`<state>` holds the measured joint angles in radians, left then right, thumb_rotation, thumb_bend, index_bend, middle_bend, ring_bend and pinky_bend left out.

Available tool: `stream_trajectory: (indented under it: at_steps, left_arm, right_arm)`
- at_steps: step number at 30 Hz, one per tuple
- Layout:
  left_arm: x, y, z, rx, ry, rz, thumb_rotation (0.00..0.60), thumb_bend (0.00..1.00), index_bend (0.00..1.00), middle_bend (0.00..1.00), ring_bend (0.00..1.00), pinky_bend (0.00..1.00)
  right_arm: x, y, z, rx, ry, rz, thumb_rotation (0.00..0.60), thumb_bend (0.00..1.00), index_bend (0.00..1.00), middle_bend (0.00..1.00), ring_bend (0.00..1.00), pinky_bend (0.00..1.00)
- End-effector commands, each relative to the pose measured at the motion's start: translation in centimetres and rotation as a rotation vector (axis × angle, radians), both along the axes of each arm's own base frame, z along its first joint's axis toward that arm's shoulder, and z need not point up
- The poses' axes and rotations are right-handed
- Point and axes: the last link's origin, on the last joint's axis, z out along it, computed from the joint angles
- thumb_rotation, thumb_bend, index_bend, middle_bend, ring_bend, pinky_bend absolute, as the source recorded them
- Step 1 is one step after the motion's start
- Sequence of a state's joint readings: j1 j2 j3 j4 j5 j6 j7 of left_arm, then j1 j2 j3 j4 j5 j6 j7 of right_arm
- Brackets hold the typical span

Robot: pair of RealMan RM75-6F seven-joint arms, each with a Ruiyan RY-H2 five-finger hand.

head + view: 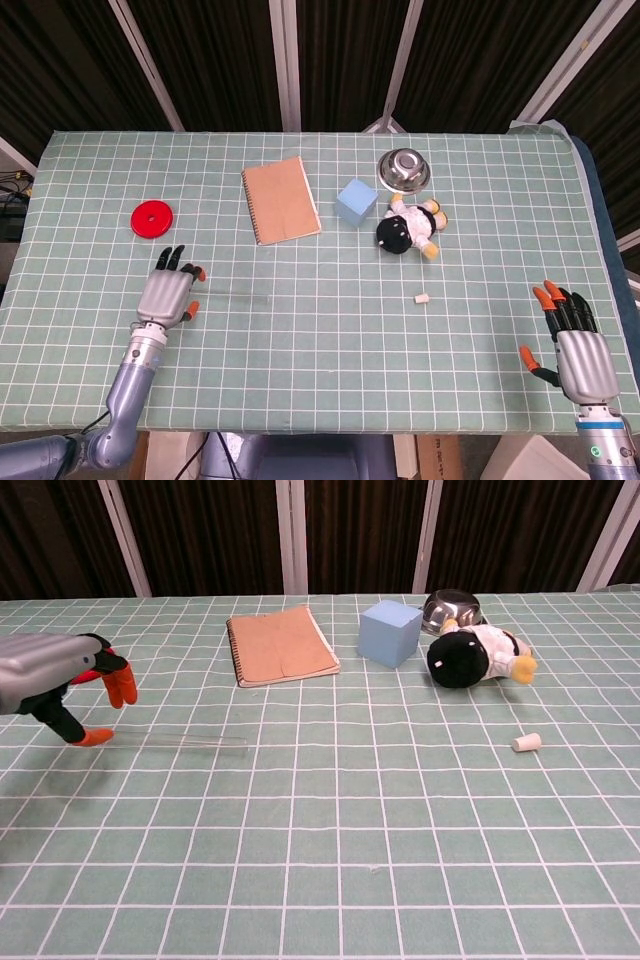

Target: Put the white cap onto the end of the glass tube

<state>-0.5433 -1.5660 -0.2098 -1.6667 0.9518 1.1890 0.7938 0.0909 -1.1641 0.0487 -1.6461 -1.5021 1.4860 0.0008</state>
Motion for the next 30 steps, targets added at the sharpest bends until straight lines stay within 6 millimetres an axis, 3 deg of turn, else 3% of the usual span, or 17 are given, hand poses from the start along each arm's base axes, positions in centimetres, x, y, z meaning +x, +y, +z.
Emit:
stream_trajectory:
  at_steps: [1,30]
  left_arm:
    - [0.5,0.4,-1.0,-0.001,0.004,0.004,0.600,0.42,0.41,0.36,0.03,0.00]
    - [0.5,1.5,-4.5,-0.025,0.094,0.015,0.600,0.46,0.44,0.42,0.04,0.00]
  right_arm:
    - [0.0,0.0,0.0,0.000,-0.004,-0.002,0.600,0.36,0.00,0.00,0.00,0.00]
    - [0.0,0.0,0.1,-0.007,-0.039,-0.005,0.600,0.36,0.00,0.00,0.00,0.00]
